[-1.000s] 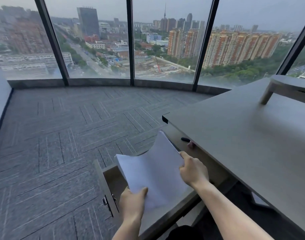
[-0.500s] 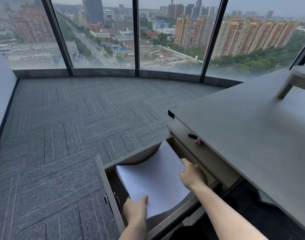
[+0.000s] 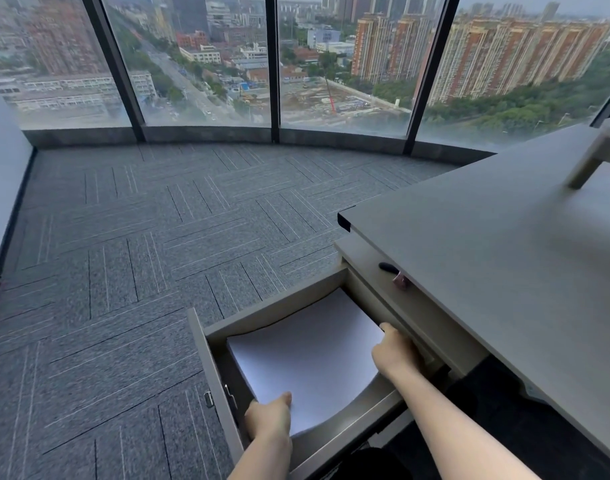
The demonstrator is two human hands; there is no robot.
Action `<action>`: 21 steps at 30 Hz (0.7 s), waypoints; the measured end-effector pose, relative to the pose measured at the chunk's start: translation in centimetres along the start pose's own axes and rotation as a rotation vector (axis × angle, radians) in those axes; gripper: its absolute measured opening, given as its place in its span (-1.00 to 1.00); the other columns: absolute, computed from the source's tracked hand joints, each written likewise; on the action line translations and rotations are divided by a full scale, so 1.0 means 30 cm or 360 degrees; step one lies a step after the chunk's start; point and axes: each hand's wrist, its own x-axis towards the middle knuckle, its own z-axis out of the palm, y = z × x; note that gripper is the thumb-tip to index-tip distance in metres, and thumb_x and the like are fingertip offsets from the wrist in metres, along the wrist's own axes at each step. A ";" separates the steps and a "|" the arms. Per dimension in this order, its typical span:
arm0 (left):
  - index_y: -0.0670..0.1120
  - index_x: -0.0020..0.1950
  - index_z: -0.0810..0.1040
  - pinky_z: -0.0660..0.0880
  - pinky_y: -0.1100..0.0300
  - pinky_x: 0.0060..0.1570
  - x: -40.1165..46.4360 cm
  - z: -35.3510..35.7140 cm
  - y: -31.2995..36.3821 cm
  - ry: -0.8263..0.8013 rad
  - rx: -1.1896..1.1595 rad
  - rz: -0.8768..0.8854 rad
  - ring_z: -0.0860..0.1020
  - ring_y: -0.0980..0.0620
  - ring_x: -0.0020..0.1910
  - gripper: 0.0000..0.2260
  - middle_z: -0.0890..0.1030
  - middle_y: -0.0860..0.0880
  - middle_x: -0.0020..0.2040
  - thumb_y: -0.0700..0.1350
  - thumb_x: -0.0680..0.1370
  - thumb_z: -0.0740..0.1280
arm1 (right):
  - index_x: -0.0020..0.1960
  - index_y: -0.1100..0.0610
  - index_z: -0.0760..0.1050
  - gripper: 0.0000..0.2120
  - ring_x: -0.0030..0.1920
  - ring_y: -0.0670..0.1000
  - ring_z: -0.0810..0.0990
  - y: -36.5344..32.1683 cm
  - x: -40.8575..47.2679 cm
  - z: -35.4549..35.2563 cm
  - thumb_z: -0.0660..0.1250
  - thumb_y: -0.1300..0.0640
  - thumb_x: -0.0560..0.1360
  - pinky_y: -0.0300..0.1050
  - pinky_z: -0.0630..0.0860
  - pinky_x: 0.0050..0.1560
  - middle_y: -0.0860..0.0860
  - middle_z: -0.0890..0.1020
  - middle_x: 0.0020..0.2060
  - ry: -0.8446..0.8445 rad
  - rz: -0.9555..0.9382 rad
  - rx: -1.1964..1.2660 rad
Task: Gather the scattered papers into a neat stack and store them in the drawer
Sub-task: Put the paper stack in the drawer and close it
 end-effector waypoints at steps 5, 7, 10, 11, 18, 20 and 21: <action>-0.44 0.30 0.38 0.40 0.00 0.21 0.009 0.004 0.006 -0.0014 0.0087 -0.0041 0.47 -0.30 0.27 -0.46 0.47 -0.35 0.30 -0.22 0.44 0.46 | 0.41 0.11 0.35 -0.46 0.10 0.18 0.59 0.010 0.011 0.012 0.09 0.33 0.44 0.02 0.59 0.05 0.14 0.58 0.21 0.0137 0.0016 -0.0099; -0.40 0.35 0.31 0.38 -0.01 0.19 0.013 0.006 0.014 0.0027 0.0153 0.0023 0.45 -0.30 0.28 -0.46 0.43 -0.35 0.34 -0.17 0.49 0.41 | 0.43 0.04 0.33 -0.41 0.03 0.16 0.62 0.015 0.010 0.012 0.09 0.34 0.44 0.01 0.61 -0.02 0.13 0.61 0.16 0.0202 0.0010 -0.0100; -0.35 0.39 0.25 0.35 -0.04 0.20 0.013 0.009 0.022 0.0058 0.0263 0.0095 0.43 -0.31 0.28 -0.49 0.41 -0.34 0.36 -0.14 0.54 0.32 | 0.41 -0.04 0.34 -0.39 -0.10 0.12 0.62 0.024 0.007 0.017 0.06 0.38 0.44 -0.09 0.59 -0.18 0.09 0.63 0.11 0.0282 -0.0009 -0.0095; -0.34 0.40 0.25 0.35 -0.05 0.21 0.014 0.009 0.022 0.0057 0.0299 0.0113 0.42 -0.30 0.29 -0.49 0.41 -0.33 0.36 -0.13 0.55 0.30 | 0.38 -0.04 0.37 -0.42 -0.10 0.11 0.62 0.030 0.009 0.026 0.06 0.38 0.45 -0.10 0.58 -0.18 0.08 0.63 0.12 0.0309 -0.0019 -0.0087; -0.33 0.38 0.33 0.38 -0.05 0.24 0.011 0.004 0.037 -0.0008 0.0464 0.0146 0.40 -0.28 0.30 -0.51 0.36 -0.31 0.39 -0.05 0.56 0.23 | -0.17 0.10 0.53 -0.80 -0.23 0.10 0.52 0.025 0.013 0.023 0.17 0.29 0.42 -0.21 0.42 -0.26 0.04 0.59 -0.24 0.0205 0.0045 -0.0133; -0.32 0.41 0.31 0.37 -0.02 0.23 0.010 0.001 0.043 -0.0039 0.0443 0.0100 0.41 -0.28 0.30 -0.50 0.33 -0.30 0.41 -0.04 0.57 0.22 | -0.36 0.12 0.38 -0.84 -0.36 0.08 0.41 0.017 0.013 0.019 0.17 0.30 0.36 -0.23 0.31 -0.38 0.05 0.48 -0.39 0.0145 0.0094 -0.0132; -0.30 0.42 0.30 0.39 -0.02 0.23 0.015 0.000 0.042 -0.0051 0.0421 0.0074 0.43 -0.28 0.28 -0.49 0.34 -0.29 0.40 -0.03 0.56 0.23 | -0.39 0.12 0.31 -0.81 -0.37 0.07 0.37 0.015 0.020 0.021 0.18 0.31 0.36 -0.23 0.25 -0.40 0.05 0.44 -0.41 0.0108 0.0116 -0.0130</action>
